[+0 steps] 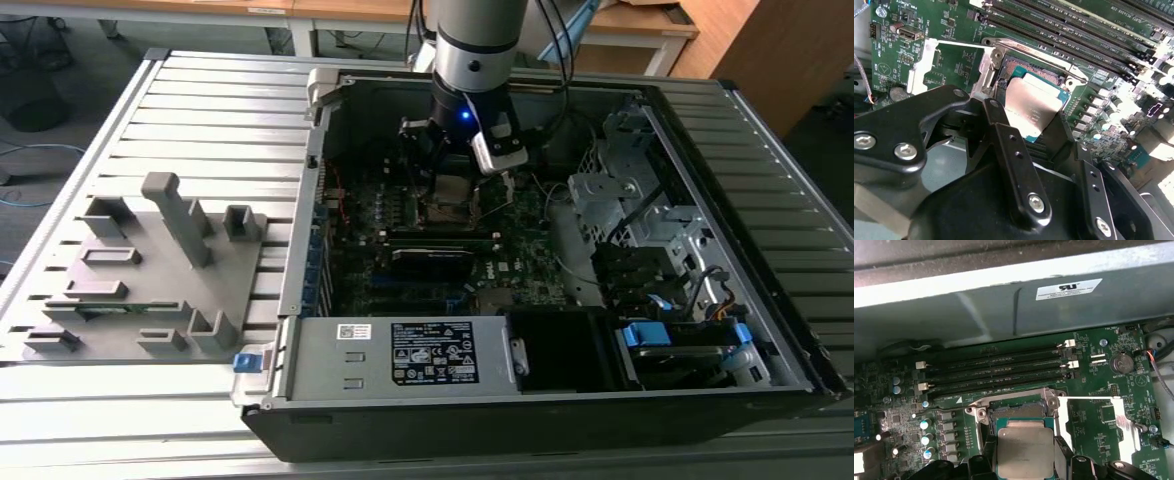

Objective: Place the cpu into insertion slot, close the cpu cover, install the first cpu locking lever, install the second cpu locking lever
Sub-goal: 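Place the cpu into insertion slot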

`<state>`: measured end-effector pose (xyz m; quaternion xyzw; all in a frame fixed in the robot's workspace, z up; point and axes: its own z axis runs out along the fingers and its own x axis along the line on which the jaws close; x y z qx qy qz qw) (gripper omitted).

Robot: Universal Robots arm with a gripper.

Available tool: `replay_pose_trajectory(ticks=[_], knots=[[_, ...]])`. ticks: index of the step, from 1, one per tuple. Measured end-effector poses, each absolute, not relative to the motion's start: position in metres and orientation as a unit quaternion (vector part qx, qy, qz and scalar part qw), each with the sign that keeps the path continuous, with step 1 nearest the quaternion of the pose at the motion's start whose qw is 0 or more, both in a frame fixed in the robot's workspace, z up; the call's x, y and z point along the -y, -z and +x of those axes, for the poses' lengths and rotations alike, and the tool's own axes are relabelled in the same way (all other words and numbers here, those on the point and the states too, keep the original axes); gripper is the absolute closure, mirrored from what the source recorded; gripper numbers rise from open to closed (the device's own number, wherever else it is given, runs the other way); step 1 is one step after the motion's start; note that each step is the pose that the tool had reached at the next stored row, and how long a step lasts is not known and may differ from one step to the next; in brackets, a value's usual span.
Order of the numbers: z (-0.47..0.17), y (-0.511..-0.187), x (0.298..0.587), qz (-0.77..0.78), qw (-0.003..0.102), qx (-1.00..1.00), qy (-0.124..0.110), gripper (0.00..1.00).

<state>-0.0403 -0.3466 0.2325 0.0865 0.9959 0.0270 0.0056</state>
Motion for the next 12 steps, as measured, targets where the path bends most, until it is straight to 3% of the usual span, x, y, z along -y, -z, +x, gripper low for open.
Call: replay_pose_trajectory(ticks=[12], knots=[[-0.0403, -0.2322, 0.3466, 0.104, 0.006, -0.994, -0.027, 0.46]])
